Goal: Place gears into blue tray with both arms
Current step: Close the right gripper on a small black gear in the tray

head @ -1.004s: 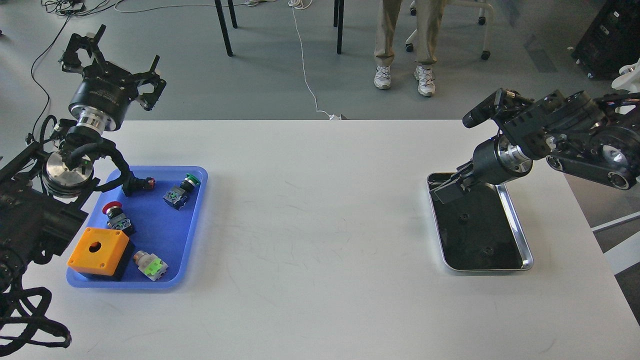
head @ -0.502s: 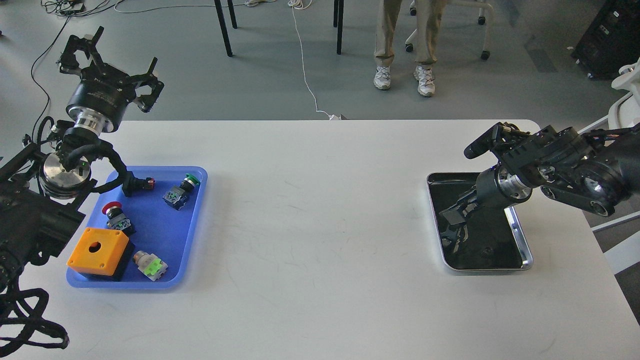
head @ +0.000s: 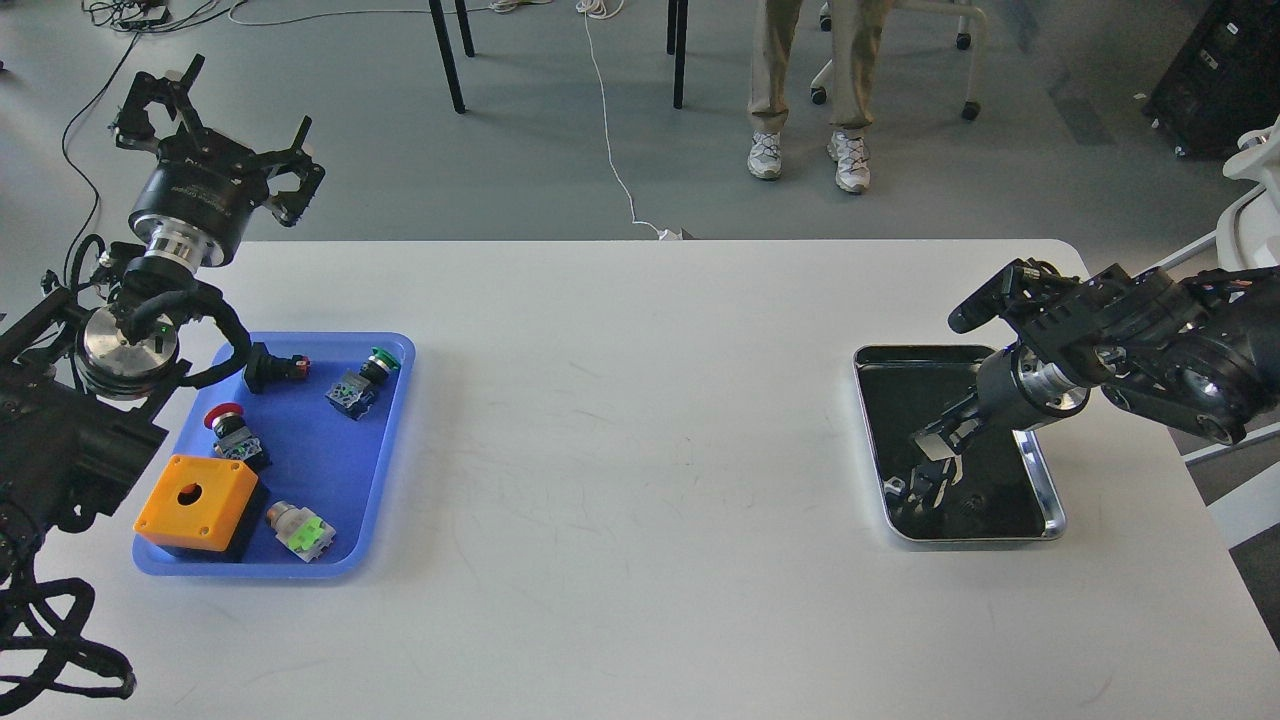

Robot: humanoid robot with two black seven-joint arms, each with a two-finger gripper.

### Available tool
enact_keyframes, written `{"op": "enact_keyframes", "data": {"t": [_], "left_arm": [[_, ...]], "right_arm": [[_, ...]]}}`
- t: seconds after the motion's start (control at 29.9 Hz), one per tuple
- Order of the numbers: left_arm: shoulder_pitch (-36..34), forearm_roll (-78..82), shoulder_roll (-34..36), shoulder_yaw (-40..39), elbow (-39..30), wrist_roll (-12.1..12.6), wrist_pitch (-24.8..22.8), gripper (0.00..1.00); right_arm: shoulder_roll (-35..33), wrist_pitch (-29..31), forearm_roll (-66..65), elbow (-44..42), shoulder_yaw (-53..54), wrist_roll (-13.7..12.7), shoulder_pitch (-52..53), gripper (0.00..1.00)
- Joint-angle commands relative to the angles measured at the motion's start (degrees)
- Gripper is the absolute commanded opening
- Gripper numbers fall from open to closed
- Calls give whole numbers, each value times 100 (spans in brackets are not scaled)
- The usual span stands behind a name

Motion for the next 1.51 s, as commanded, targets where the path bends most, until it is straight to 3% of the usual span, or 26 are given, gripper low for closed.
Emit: {"op": "enact_keyframes", "data": {"t": [0.0,0.94,1.24,1.47], "left_arm": [[1,3,3,0,0,0,0,98],[1,3,3,0,0,0,0,98],[1,3,3,0,0,0,0,98],[1,-6,11,0,0,0,0,98]], "right_arm": [[10,-22,0,-17,23,-7,-7,56],[71,-233,9,-52,41,-24,-218,46],[63,-347,9,-52,58,-24,-218,29],[36,-339,9,-34,58,-16,-200,25]]}}
